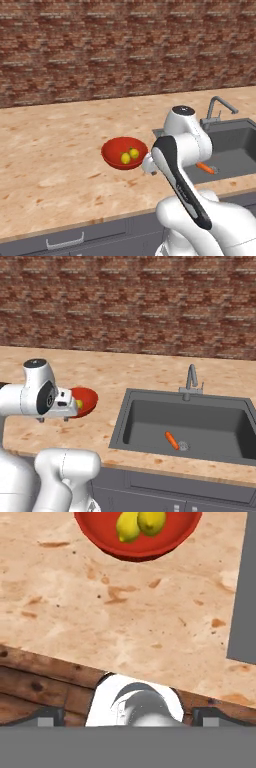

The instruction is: Pick the lemons from the cabinet and place them in one bowl. Pick the carrot from the sink and place it in the other bowl.

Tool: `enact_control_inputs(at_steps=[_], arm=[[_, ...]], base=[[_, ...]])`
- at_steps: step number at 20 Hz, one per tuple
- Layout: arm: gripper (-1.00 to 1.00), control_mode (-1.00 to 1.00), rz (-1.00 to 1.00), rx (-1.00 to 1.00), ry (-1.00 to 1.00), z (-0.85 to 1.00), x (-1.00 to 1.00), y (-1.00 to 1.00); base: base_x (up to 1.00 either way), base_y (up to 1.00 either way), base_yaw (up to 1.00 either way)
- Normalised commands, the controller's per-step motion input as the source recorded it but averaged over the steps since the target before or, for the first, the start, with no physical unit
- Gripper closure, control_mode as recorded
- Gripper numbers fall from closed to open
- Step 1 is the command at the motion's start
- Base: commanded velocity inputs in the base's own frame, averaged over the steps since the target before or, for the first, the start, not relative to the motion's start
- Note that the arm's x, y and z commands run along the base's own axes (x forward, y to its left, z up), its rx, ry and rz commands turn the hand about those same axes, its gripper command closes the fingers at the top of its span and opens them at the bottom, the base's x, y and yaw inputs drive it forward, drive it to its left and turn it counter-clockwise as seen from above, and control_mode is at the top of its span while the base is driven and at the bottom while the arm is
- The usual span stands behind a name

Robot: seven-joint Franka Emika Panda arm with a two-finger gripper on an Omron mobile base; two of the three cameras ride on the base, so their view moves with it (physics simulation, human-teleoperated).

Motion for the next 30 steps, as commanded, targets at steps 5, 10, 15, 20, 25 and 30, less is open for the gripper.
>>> enact_control_inputs(at_steps=[5, 10, 15, 20, 25, 30], arm=[[-1.0, -1.0, -0.16, 0.07, 0.14, 0.0, -0.82, -0.47], [-1.0, -1.0, -0.34, 0.01, 0.02, 0.0, -0.6, -0.44], [-1.0, -1.0, -0.29, -0.02, 0.0, 0.0, -0.18, -0.25], [-1.0, -1.0, 0.0, 0.0, 0.0, 0.0, 0.0, 0.0], [-1.0, -1.0, 0.0, 0.0, 0.0, 0.0, -0.02, 0.01], [-1.0, 1.0, 0.0, -0.01, 0.0, 0.0, 0.0, 0.03]], base=[[0.0, 0.0, 0.0], [0.0, 0.0, 0.0], [0.0, 0.0, 0.0], [0.0, 0.0, 0.0], [0.0, 0.0, 0.0], [-0.2, -0.12, 0.0]])
